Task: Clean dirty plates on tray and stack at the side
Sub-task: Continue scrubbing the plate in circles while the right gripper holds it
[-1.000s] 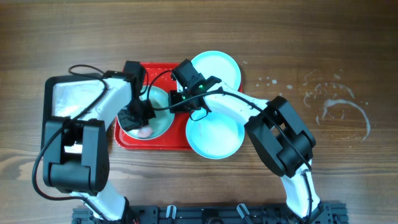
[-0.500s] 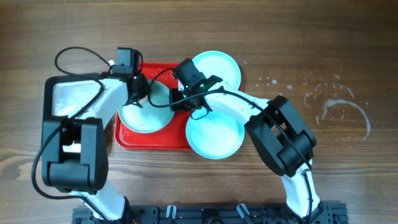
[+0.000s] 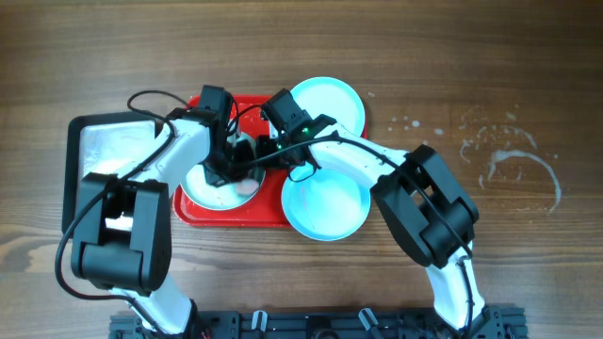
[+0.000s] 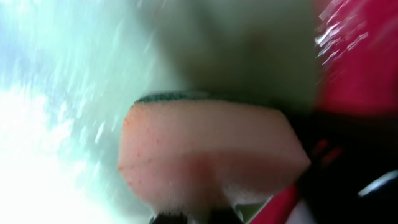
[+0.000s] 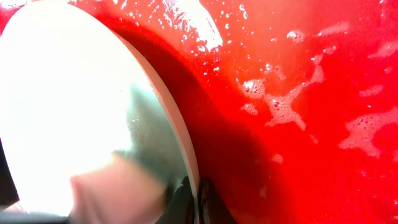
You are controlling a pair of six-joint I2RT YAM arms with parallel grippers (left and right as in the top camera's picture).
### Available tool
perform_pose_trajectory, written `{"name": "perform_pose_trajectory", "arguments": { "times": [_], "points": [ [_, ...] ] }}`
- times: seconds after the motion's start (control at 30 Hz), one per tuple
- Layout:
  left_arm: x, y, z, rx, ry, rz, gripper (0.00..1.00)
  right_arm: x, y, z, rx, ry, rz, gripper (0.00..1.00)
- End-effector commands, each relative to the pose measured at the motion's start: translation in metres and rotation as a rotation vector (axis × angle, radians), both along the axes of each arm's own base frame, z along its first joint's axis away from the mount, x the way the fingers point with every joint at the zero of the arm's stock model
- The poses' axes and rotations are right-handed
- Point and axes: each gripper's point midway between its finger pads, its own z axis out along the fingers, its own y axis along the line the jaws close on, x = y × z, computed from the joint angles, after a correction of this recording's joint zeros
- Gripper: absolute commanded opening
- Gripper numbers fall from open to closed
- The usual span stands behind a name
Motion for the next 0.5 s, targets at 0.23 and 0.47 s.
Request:
{"name": "perform_pose_trajectory", "arguments": {
  "times": [0.23, 0.47],
  "points": [
    [-0.030, 0.108, -0.005, 0.558, 0.105, 0.112, 0.04, -0.003, -0.005, -0.017, -0.028, 0.022, -0.002, 0.04],
    [0.026, 0.099, -0.009, 0.501, -0.121, 0.379, 0.04, -0.003, -0.005, -0.017, -0.029, 0.022, -0.002, 0.04]
  ]
}}
